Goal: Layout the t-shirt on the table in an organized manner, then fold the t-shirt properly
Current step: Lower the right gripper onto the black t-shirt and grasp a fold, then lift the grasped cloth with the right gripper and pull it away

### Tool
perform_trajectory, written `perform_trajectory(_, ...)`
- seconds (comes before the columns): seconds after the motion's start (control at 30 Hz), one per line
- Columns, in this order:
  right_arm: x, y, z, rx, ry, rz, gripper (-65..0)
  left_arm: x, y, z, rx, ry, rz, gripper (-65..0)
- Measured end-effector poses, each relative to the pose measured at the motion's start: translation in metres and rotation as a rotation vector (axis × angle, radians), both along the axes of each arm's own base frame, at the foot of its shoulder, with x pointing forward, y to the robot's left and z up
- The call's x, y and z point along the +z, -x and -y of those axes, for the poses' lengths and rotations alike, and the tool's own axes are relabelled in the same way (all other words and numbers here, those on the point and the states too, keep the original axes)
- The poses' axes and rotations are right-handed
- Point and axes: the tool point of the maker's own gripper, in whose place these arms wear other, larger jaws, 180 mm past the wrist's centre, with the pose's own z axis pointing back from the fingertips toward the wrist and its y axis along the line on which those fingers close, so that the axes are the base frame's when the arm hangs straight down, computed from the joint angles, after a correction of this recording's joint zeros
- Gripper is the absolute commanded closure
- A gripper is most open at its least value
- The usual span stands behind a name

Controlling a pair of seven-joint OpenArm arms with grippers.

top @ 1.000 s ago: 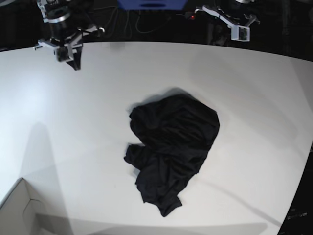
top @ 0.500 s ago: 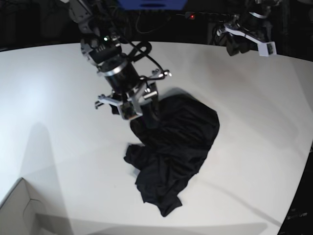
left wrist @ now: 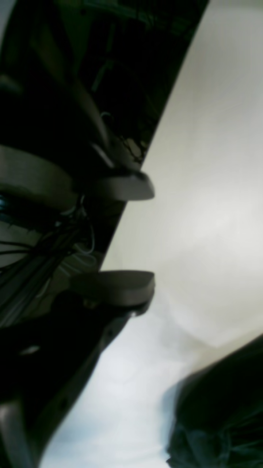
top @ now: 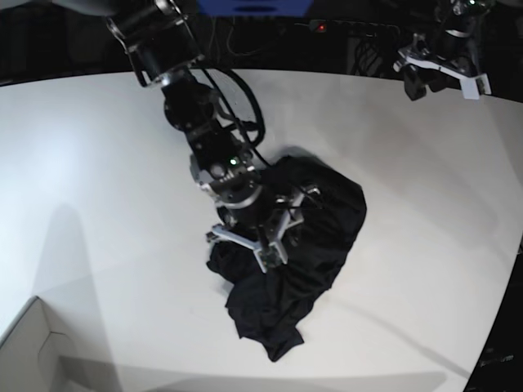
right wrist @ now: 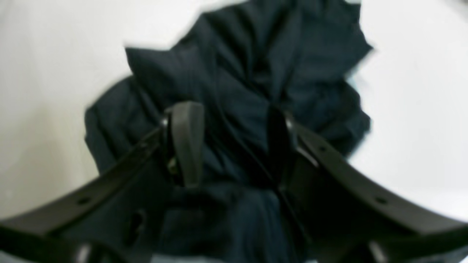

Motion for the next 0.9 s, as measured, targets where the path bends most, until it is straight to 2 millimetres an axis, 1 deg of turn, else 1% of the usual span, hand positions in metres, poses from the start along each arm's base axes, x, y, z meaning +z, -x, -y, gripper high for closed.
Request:
perform_trajectory(0.1, -0.008, -0.002, -0.006, 0.002, 0.001, -0.021, -28.5, 0.004, 0.000, -0.013, 0.024, -0.026, 0.009, -30.3)
perform_trajectory(0.2, -0.032, 0.003, -0.011, 0.004, 0.009, -0.079, -28.5, 0.005, 0.004, -0.020, 0.038, -0.040, 0.000, -30.3)
perform_trajectory(0.33, -0.053, 0.006, -0.017, 0.011, 0.003, -0.090, -28.3, 0.008, 0.004, -0.029, 0.054, -0.057, 0.007, -30.3)
perform_trajectory(0.4, -0.061, 0.008, -0.016, 0.010, 0.010, -0.100, -28.3, 0.009, 0.004, -0.033, 0.064, -0.065, 0.010, -30.3)
perform_trajectory(0.5, -0.063, 0.008, -0.014, 0.010, 0.014, -0.102, -27.4, 0.009, 0.004, -0.033, 0.066, -0.066, 0.010, -30.3)
perform_trajectory(0.53, -0.064, 0.008, -0.013, 0.009, 0.017, -0.101, -25.9, 0.009, 0.004, -0.033, 0.066, -0.066, 0.010, -30.3)
perform_trajectory(0.6, -0.064, 0.007, -0.009, 0.007, 0.022, -0.095, -19.6, 0.010, 0.003, -0.034, 0.068, -0.067, 0.015, -30.3)
perform_trajectory(0.73, -0.066, 0.006, -0.003, 0.001, 0.032, -0.095, 0.0, 0.010, 0.003, -0.034, 0.068, -0.068, 0.015, -30.2)
perform_trajectory(0.83, -0.063, 0.008, -0.003, 0.001, 0.032, -0.100, 0.0, 0.010, 0.003, -0.034, 0.069, -0.068, 0.015, -30.2)
perform_trajectory(0.87, -0.055, 0.008, -0.002, -0.001, 0.023, -0.080, 0.0, 0.010, 0.003, -0.034, 0.069, -0.068, 0.015, -30.2)
perform_trajectory(0.9, -0.042, 0.007, 0.000, -0.002, 0.005, -0.043, 0.0, 0.011, 0.003, -0.034, 0.070, -0.067, 0.017, -30.2)
